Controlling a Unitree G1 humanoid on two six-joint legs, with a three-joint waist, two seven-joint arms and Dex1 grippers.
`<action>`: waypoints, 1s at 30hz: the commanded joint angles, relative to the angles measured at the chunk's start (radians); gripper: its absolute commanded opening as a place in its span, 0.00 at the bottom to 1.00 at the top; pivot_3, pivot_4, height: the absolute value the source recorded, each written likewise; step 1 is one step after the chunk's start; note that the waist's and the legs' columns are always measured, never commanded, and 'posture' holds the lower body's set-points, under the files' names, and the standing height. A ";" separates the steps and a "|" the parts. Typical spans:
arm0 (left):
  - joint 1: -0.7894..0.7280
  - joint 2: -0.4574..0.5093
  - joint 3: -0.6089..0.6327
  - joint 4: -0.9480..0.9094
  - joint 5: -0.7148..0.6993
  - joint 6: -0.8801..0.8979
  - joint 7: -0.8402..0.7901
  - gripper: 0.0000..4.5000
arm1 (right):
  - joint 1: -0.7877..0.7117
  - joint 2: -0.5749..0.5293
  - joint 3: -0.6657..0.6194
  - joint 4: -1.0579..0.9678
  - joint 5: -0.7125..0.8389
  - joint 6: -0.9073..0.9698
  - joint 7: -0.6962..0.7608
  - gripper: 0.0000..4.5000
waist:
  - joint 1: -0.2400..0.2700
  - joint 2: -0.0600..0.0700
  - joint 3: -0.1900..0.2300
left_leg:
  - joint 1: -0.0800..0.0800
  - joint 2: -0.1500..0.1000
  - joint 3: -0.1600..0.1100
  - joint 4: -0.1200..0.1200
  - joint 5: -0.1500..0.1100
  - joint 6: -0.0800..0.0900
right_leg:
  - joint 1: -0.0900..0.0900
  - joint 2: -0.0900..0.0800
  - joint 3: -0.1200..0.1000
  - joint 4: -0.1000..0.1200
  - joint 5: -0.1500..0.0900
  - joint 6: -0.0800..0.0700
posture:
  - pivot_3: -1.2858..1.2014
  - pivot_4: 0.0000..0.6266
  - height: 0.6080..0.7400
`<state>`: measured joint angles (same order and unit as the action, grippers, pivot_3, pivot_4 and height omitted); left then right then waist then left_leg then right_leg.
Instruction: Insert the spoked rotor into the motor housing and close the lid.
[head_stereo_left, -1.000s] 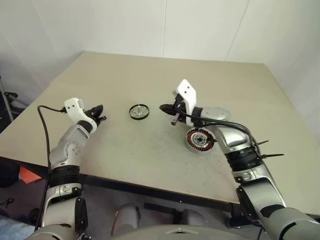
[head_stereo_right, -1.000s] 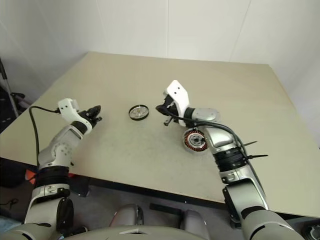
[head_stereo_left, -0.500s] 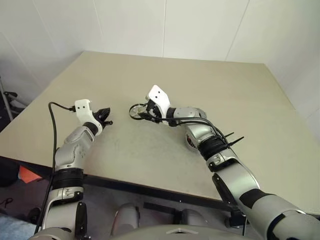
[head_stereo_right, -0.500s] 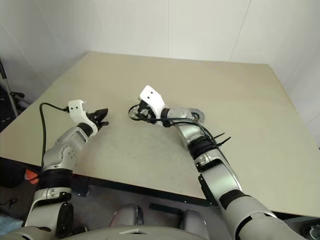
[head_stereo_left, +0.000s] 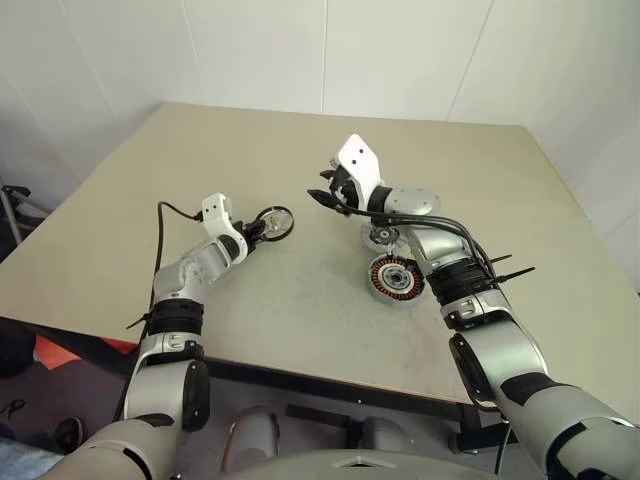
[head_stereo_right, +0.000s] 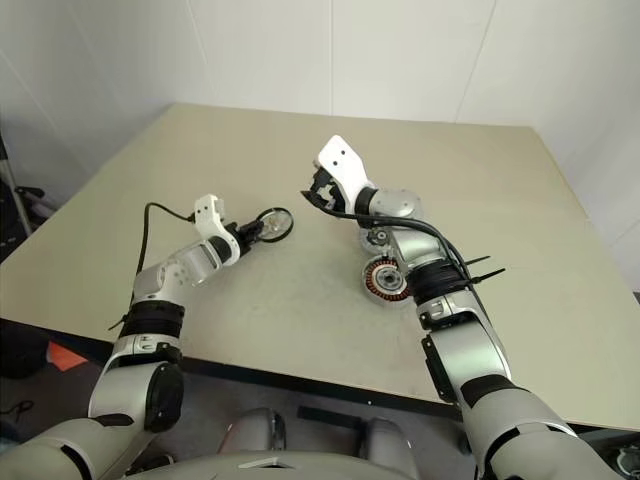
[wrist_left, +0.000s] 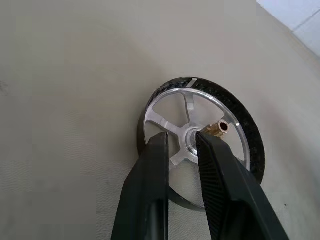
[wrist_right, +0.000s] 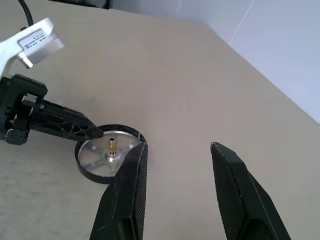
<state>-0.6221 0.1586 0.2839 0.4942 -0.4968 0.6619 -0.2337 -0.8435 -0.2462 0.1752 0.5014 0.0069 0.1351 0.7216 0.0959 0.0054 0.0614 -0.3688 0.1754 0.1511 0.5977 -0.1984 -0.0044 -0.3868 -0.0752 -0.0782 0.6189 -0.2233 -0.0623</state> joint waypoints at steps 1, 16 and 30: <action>-0.005 0.000 0.012 0.012 0.003 -0.002 0.005 0.20 | -0.019 -0.021 -0.035 -0.048 0.015 0.008 -0.011 0.49 | 0.000 0.000 0.000 | 0.000 0.000 0.000 0.000 0.000 0.000 | 0.000 0.000 0.000 0.000 0.000 0.000 | 0.52 0.00 1.00; 0.049 -0.052 0.173 -0.181 -0.220 0.023 -0.026 0.20 | -0.007 -0.021 -0.033 -0.060 0.017 0.022 -0.009 0.49 | 0.000 -0.001 0.001 | -0.002 0.001 0.000 0.000 0.000 0.000 | -0.001 0.000 0.000 -0.001 0.000 0.000 | 0.52 0.00 1.00; 0.072 -0.041 0.169 -0.096 -0.189 0.028 0.036 0.20 | 0.009 -0.029 -0.037 -0.077 0.018 0.034 -0.010 0.49 | 0.000 -0.002 0.001 | -0.002 0.000 0.000 0.000 0.000 0.001 | -0.001 0.000 0.000 -0.001 0.000 0.000 | 0.52 0.00 1.00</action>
<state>-0.5417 0.1135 0.4595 0.3962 -0.6840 0.6884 -0.2016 -0.8213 -0.2701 0.1607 0.4821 0.0066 0.1677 0.7179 0.0956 0.0037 0.0625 -0.3705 0.1757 0.1514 0.5977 -0.1987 -0.0039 -0.3878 -0.0752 -0.0783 0.6180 -0.2233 -0.0625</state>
